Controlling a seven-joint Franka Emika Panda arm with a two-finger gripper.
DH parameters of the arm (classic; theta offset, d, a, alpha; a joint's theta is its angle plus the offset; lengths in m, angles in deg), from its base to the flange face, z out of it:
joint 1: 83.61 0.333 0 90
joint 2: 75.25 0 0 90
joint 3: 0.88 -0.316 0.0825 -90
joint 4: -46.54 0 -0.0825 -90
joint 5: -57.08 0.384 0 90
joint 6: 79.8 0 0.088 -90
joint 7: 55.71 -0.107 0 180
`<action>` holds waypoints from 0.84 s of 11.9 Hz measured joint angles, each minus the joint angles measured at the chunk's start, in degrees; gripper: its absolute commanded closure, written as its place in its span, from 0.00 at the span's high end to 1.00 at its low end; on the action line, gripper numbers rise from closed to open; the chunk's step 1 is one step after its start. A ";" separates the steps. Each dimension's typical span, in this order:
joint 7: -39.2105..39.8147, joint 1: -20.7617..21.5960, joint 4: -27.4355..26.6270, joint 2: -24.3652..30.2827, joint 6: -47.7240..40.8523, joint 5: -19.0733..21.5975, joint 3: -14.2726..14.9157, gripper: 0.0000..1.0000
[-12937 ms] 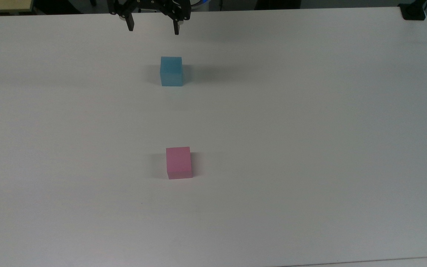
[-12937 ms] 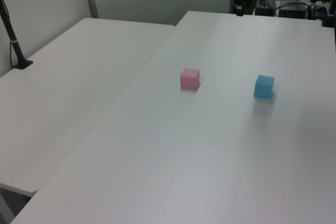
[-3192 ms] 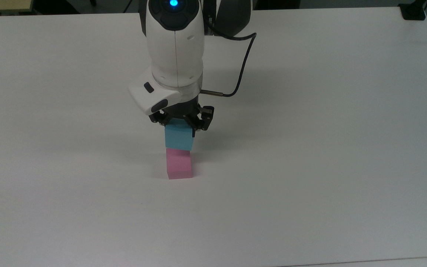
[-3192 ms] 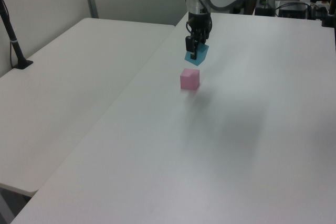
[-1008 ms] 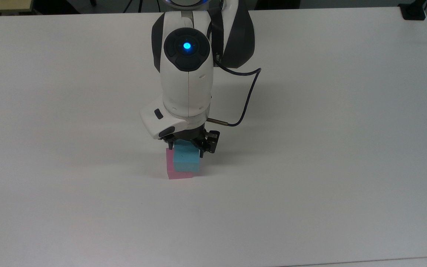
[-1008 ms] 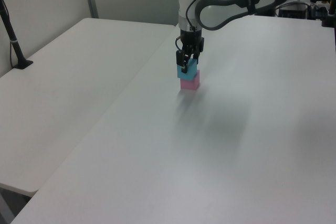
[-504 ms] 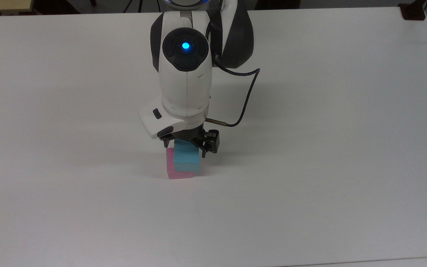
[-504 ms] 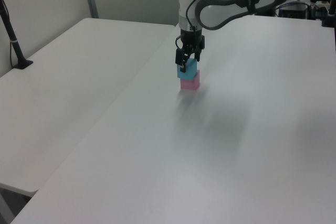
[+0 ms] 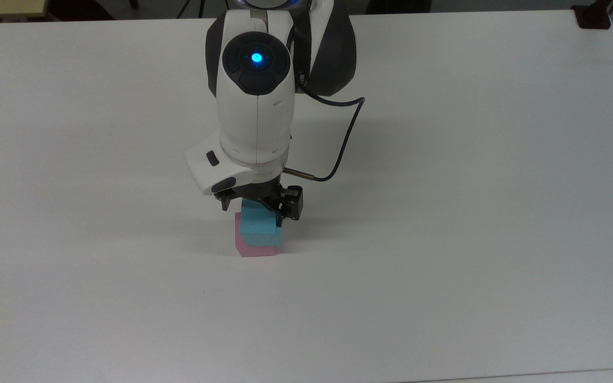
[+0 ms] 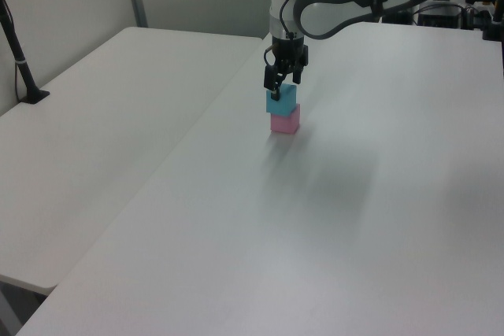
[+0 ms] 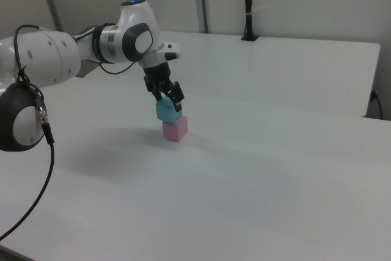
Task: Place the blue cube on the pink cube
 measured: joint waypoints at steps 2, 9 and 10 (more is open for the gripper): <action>1.95 0.00 0.33 0.92 -3.93 -0.16 0.00 1.00; 3.67 0.11 0.33 2.66 -7.10 -0.16 -0.06 1.00; 4.02 0.11 0.33 2.75 -7.34 -0.16 -0.06 1.00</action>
